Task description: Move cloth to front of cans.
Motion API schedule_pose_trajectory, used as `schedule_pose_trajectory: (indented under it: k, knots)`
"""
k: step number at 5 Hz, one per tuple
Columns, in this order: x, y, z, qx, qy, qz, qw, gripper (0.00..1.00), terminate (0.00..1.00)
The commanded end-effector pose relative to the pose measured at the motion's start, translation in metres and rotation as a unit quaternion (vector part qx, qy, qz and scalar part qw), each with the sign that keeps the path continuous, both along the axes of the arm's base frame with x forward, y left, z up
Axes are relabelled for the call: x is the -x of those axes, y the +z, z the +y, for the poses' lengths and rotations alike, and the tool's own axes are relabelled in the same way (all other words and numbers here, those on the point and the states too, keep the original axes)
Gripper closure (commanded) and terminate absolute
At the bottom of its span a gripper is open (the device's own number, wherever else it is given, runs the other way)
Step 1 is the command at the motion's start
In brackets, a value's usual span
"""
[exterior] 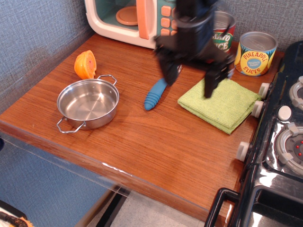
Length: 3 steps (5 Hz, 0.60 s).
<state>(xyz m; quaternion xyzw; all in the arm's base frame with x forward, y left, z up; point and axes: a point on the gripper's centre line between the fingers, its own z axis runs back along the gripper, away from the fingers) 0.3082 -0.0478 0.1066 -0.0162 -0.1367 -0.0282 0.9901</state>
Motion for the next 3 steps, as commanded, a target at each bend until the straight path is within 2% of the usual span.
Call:
schedule_pose_trajectory:
  k: [1, 2, 3]
  knots:
    - [0.0124, 0.0089, 0.0100, -0.009, -0.031, -0.012, 0.9994, 0.00, 0.00]
    - [0.0124, 0.0089, 0.0100, -0.009, -0.031, -0.012, 0.9994, 0.00, 0.00]
    - [0.0124, 0.0089, 0.0100, -0.009, -0.031, -0.012, 0.9994, 0.00, 1.00]
